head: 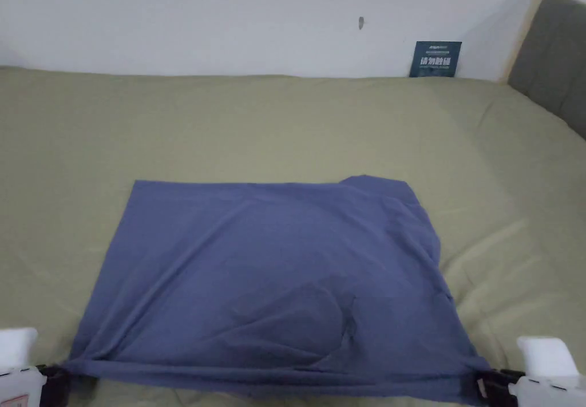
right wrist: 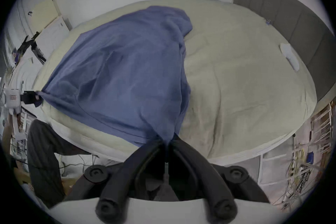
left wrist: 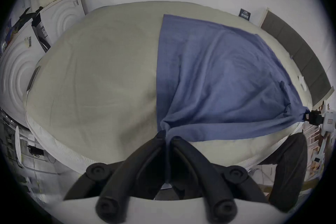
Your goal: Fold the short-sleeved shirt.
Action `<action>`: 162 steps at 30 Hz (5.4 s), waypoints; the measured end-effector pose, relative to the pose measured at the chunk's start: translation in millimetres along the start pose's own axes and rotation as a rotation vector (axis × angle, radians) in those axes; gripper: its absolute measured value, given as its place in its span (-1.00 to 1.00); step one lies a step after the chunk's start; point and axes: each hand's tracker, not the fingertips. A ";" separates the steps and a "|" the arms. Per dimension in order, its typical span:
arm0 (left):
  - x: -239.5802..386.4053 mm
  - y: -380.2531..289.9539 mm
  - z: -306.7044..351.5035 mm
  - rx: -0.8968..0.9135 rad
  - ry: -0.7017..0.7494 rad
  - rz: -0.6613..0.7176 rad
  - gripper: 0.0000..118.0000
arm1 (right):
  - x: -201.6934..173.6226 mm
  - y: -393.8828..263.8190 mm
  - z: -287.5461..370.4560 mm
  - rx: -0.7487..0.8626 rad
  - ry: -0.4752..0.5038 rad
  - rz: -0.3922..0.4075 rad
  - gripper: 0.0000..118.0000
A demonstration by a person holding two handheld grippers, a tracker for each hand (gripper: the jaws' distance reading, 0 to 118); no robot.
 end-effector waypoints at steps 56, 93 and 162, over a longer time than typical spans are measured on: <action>26.0 122.2 -100.7 0.004 0.015 0.020 -0.84 | -2.9 127.9 -72.4 -0.001 -0.046 -0.047 -0.13; -2.1 0.8 -0.8 -0.061 -0.032 0.054 -0.71 | -17.6 21.1 8.5 -0.106 0.039 -0.052 -0.60; 1.3 141.6 -17.1 0.094 -0.033 -0.024 -0.95 | 26.3 158.9 -15.8 0.117 0.052 -0.019 -1.00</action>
